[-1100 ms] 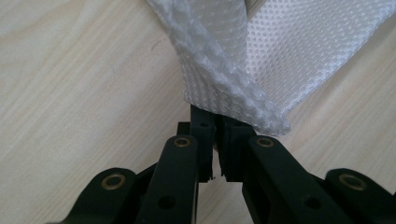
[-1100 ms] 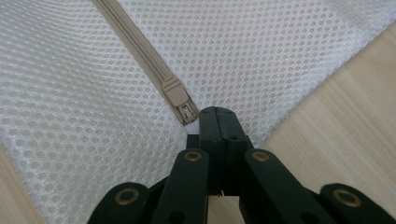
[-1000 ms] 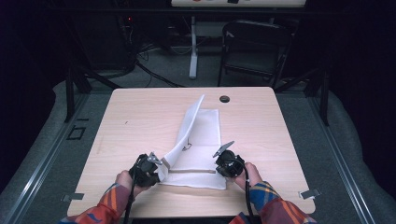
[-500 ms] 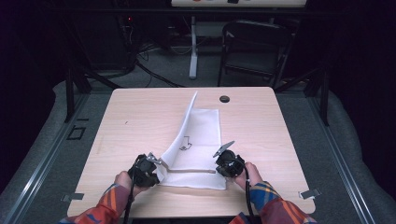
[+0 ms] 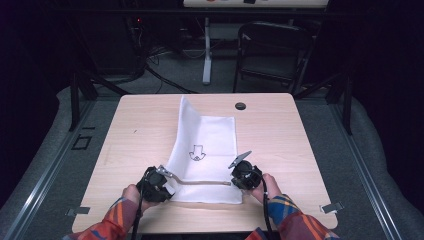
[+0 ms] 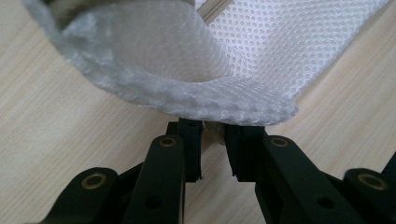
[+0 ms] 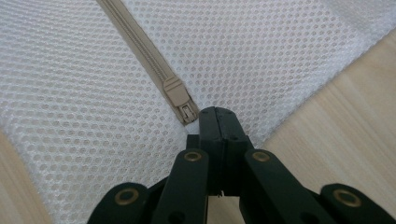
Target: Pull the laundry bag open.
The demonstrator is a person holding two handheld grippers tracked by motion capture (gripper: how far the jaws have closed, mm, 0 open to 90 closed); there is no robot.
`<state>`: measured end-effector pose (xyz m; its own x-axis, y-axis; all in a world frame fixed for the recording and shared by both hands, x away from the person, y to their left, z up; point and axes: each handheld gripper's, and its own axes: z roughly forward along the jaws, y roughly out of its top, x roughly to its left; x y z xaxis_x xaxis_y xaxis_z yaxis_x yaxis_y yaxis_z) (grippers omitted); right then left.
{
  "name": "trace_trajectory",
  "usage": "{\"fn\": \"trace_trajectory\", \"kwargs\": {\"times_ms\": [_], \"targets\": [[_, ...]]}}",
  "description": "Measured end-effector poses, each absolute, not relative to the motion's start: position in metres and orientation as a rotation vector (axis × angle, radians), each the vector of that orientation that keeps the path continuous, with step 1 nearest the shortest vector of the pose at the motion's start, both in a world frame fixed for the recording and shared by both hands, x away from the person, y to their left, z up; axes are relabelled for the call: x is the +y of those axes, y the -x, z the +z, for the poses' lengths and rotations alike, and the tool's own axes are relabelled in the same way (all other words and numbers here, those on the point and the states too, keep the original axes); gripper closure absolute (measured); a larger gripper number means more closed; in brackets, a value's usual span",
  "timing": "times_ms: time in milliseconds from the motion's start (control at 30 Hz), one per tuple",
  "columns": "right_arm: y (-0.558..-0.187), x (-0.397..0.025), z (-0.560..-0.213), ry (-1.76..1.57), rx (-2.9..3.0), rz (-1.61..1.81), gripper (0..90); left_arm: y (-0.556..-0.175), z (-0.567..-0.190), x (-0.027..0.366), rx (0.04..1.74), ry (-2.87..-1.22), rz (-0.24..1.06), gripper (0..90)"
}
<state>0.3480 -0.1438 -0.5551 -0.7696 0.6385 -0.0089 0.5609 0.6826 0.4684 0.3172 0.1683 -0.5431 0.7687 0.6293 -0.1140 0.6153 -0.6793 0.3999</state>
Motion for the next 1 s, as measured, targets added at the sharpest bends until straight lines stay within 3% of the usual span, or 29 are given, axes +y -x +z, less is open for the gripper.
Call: {"fn": "trace_trajectory", "kwargs": {"times_ms": [300, 467, 567, 767, 1000], "targets": [[-0.351, -0.148, -0.555, -0.982, 2.727, 0.673, 90.0, -0.317, -0.541, 0.17, 0.939, -2.527, 0.021, 74.4], [-0.352, -0.149, -0.556, -0.983, 2.729, 0.692, 90.0, -0.314, -0.538, 0.175, 0.967, -2.511, 0.014, 68.3], [-0.352, -0.149, -0.556, -0.978, 2.731, 0.693, 90.0, -0.31, -0.535, 0.181, 0.997, -2.506, 0.022, 60.6], [-0.353, -0.151, -0.556, -0.979, 2.738, 0.697, 90.0, -0.303, -0.527, 0.201, 1.089, -2.449, 0.054, 35.5], [-0.353, -0.15, -0.556, -0.998, 2.742, 0.705, 90.0, -0.301, -0.514, 0.211, 1.079, -2.36, 0.115, 20.0]]}}
